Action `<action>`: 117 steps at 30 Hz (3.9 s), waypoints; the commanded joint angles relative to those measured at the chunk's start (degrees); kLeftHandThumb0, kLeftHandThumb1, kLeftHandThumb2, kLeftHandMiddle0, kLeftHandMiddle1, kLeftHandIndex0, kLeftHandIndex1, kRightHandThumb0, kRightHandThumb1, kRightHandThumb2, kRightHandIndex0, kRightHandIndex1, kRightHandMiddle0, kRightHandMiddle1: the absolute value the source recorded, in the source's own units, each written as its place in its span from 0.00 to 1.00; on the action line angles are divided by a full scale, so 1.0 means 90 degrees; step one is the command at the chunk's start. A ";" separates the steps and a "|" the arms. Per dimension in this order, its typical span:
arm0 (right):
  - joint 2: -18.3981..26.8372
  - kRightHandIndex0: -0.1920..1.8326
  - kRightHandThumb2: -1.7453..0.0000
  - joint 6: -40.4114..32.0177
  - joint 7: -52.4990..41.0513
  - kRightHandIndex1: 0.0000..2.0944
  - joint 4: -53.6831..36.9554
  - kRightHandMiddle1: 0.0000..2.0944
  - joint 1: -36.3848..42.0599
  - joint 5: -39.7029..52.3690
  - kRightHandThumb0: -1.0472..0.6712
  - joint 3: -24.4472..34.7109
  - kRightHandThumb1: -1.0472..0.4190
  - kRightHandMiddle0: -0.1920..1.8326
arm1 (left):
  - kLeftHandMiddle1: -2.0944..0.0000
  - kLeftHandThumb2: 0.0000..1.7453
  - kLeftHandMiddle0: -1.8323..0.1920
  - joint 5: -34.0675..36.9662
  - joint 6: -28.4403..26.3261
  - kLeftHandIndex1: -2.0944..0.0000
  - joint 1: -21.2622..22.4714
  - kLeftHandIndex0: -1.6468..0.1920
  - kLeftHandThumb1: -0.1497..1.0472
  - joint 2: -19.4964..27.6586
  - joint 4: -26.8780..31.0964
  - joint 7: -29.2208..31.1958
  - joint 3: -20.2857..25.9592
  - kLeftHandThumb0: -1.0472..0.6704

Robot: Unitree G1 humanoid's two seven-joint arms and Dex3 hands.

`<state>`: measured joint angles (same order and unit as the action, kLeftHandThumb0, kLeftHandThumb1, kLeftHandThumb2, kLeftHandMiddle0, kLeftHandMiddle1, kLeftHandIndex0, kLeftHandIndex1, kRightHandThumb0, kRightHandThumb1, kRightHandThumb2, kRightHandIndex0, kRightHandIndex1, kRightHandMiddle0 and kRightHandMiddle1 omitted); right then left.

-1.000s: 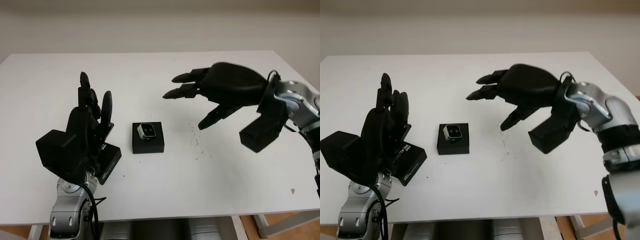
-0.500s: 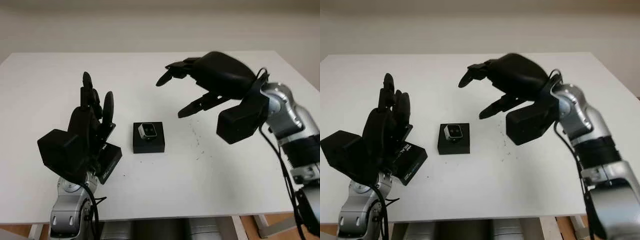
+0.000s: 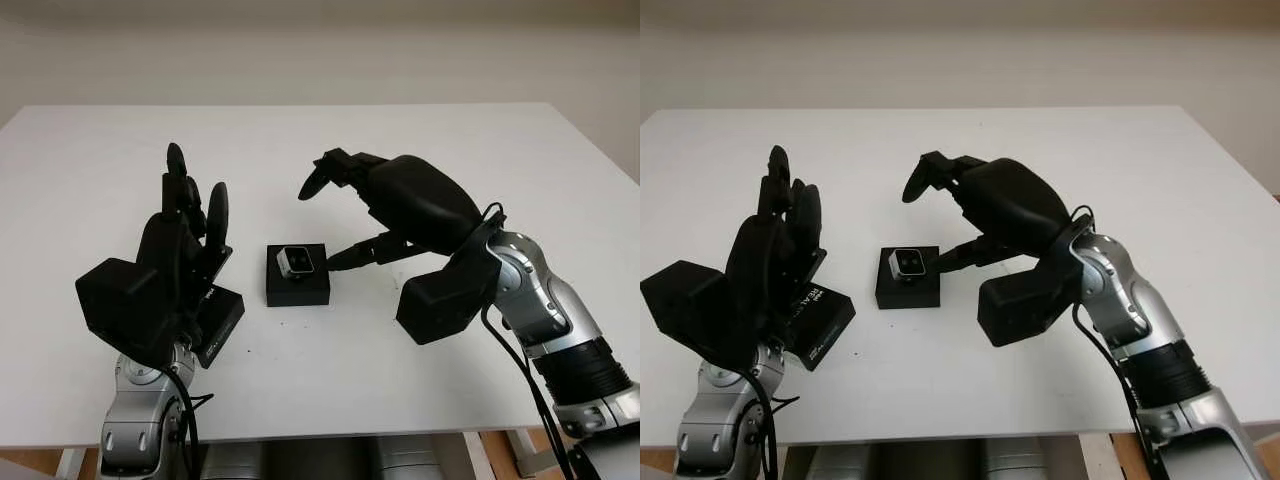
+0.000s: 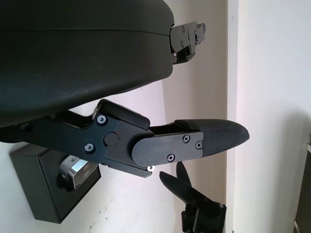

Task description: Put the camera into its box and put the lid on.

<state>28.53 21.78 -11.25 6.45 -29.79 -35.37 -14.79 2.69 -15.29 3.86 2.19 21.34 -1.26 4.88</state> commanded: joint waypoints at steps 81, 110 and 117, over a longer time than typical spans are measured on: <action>-0.0964 0.21 0.97 -0.0221 0.2531 0.20 0.2651 0.61 -0.0697 -0.1286 0.19 -0.1357 0.07 0.19 | 1.00 0.31 1.00 -0.0063 -0.0009 1.00 -0.0043 1.00 1.00 -0.0084 0.0161 -0.0110 -0.0124 0.15; -0.1036 0.20 0.96 0.0137 0.3709 0.39 0.3509 0.73 -0.1093 -0.1747 0.34 -0.1734 0.01 0.29 | 1.00 0.27 1.00 0.0021 0.0039 1.00 -0.0249 1.00 1.00 -0.0194 0.0272 -0.0167 -0.0092 0.14; -0.0935 0.19 0.96 0.0291 0.3996 0.39 0.3592 0.73 -0.1263 -0.1855 0.35 -0.1773 0.00 0.30 | 1.00 0.28 1.00 -0.0009 -0.0010 1.00 -0.0262 1.00 1.00 -0.0156 0.0288 -0.0131 -0.0140 0.14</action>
<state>19.66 23.95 24.30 38.82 -39.40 -51.94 -30.81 2.70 -15.39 1.62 0.72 22.82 -2.45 3.79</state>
